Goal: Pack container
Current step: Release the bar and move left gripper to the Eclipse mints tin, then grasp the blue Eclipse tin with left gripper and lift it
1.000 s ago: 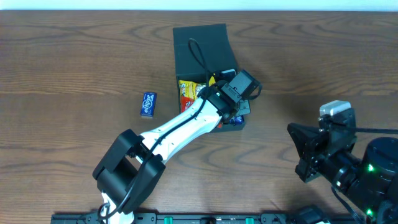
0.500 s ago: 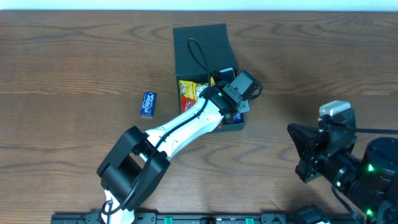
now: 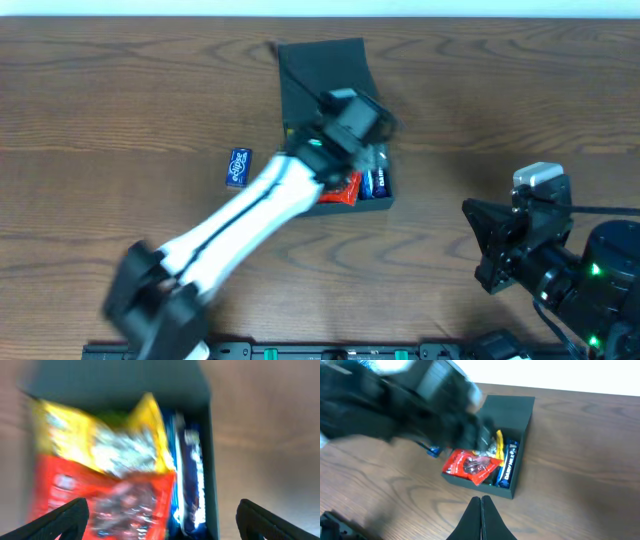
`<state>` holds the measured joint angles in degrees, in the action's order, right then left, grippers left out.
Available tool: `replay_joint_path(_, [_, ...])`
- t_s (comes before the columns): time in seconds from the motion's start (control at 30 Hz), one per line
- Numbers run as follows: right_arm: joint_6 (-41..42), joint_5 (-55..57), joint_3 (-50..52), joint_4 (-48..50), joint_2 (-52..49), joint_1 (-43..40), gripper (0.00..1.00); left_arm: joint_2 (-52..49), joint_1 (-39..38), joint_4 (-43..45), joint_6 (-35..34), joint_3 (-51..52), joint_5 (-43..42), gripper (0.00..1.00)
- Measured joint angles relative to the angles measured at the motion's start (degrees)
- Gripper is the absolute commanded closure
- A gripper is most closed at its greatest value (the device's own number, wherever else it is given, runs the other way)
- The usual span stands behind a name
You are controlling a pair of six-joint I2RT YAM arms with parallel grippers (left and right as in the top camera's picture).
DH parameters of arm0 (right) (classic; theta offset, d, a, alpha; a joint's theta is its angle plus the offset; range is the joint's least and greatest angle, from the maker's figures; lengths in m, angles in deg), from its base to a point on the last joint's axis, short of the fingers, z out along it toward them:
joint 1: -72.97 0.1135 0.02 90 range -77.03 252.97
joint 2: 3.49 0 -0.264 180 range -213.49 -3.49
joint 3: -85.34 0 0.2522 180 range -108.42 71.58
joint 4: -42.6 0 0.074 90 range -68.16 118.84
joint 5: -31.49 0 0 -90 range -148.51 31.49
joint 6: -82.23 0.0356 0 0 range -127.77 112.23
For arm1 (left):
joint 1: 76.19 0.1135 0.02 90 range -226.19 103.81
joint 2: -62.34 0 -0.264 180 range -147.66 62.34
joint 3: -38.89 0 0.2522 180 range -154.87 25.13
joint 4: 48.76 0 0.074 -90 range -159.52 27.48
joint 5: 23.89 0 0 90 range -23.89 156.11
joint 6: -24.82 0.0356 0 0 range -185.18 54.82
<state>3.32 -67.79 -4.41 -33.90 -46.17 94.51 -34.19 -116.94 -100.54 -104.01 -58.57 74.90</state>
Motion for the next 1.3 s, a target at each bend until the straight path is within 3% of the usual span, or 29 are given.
replay_joint_path(0.17, [0.0, 0.0, 0.0, 0.0, 0.0, 0.0, 0.98, 13.3, 4.3, -5.8, 5.8, 0.0, 7.5, 0.05])
replay_joint_path(0.4, [0.0, 0.0, 0.0, -0.1, 0.0, 0.0, 0.98, 18.4, 11.3, -13.0, 12.4, 0.0, 14.7, 0.05])
replay_joint_path(0.77, [0.0, 0.0, 0.0, -0.1, 0.0, 0.0, 0.98, 12.4, 25.4, -9.4, 22.9, 4.1, 10.4, 0.05])
replay_joint_path(1.23, [-1.1, 0.0, 0.0, -1.8, 0.0, 0.0, 0.98, -4.5, 26.5, -3.8, 25.4, 9.4, 4.9, 0.00])
replay_joint_path(1.3, [-1.1, 0.0, 0.0, -1.8, 0.0, 0.0, 0.98, -6.6, 26.5, -3.5, 25.2, 9.4, 4.7, 0.09])
